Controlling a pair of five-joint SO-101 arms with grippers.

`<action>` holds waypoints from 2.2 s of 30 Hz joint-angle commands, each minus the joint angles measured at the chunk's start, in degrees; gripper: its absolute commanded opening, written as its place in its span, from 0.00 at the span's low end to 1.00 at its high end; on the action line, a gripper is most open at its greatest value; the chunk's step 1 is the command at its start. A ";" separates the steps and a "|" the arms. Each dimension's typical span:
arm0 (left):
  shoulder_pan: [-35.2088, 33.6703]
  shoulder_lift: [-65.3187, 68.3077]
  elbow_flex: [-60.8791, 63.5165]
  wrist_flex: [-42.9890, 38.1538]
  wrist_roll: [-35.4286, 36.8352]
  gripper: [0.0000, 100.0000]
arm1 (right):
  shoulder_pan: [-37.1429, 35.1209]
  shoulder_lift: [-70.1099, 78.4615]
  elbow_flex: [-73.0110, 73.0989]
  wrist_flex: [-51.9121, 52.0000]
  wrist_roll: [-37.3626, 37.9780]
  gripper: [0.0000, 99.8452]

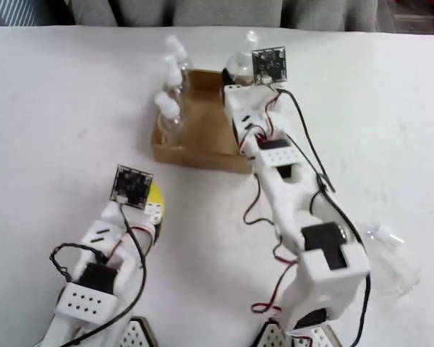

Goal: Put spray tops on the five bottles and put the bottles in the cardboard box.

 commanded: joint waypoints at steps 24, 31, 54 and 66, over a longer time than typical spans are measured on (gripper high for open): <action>-0.22 -1.19 -0.18 -1.76 -0.62 0.02 | 2.86 5.76 -9.23 -1.19 6.07 0.02; -0.22 -1.19 -0.18 -1.76 -0.62 0.02 | 2.86 7.43 -9.32 -1.19 6.07 0.02; -0.40 -1.19 -0.18 -1.76 -0.62 0.02 | 3.03 7.78 -9.23 2.51 6.07 0.02; -0.40 -1.19 -0.18 -1.76 -0.62 0.02 | 2.95 9.80 -9.32 2.33 6.07 0.02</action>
